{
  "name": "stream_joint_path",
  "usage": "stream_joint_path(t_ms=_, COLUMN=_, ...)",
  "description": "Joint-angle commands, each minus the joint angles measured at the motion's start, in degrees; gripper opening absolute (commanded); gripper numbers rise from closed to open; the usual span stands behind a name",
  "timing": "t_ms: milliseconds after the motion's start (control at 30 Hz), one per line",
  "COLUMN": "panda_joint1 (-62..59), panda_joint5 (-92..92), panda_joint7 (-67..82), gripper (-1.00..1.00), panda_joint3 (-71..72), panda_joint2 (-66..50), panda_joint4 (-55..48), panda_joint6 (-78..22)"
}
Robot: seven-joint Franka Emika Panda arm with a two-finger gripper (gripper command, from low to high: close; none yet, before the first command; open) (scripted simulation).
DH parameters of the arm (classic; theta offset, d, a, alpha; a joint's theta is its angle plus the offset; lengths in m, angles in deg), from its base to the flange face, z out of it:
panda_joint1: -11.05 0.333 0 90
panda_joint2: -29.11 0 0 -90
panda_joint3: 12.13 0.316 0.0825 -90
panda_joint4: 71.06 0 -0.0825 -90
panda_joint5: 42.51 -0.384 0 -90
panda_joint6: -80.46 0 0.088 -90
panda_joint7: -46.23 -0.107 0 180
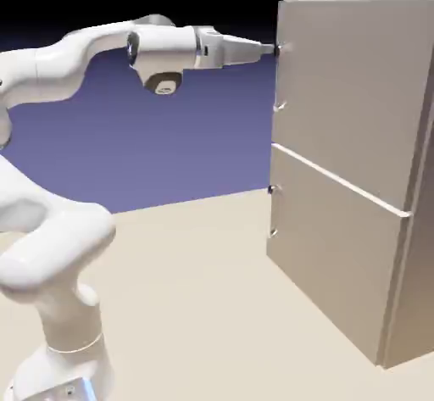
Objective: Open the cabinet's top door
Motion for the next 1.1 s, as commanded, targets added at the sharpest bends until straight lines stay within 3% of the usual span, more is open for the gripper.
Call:
stream_joint_path(t_ms=0, panda_joint1=-1.2, panda_joint5=-2.5, panda_joint7=1.3, gripper=1.0, panda_joint3=1.4, panda_joint2=0.6, panda_joint4=-0.8, panda_joint6=0.1)
stream_joint_path(t_ms=267, panda_joint1=-10.7, panda_joint5=-22.4, panda_joint7=11.6, gripper=1.0, panda_joint3=13.0, panda_joint2=5.4, panda_joint4=-7.4, panda_joint6=0.9)
stream_joint_path(t_ms=500, panda_joint1=-21.0, panda_joint5=-23.9, panda_joint7=11.0, gripper=1.0, panda_joint3=17.0, panda_joint2=5.7, panda_joint4=-14.9, panda_joint6=-1.3)
stream_joint_path(t_ms=533, panda_joint1=-21.0, panda_joint5=-23.9, panda_joint7=11.0, gripper=-1.0, panda_joint3=17.0, panda_joint2=5.7, panda_joint4=-14.9, panda_joint6=-1.3)
stream_joint_path(t_ms=1067, panda_joint1=7.6, panda_joint5=-28.7, panda_joint7=23.5, gripper=-1.0, panda_joint3=-4.8, panda_joint2=14.5, panda_joint4=16.3, panda_joint6=-26.2)
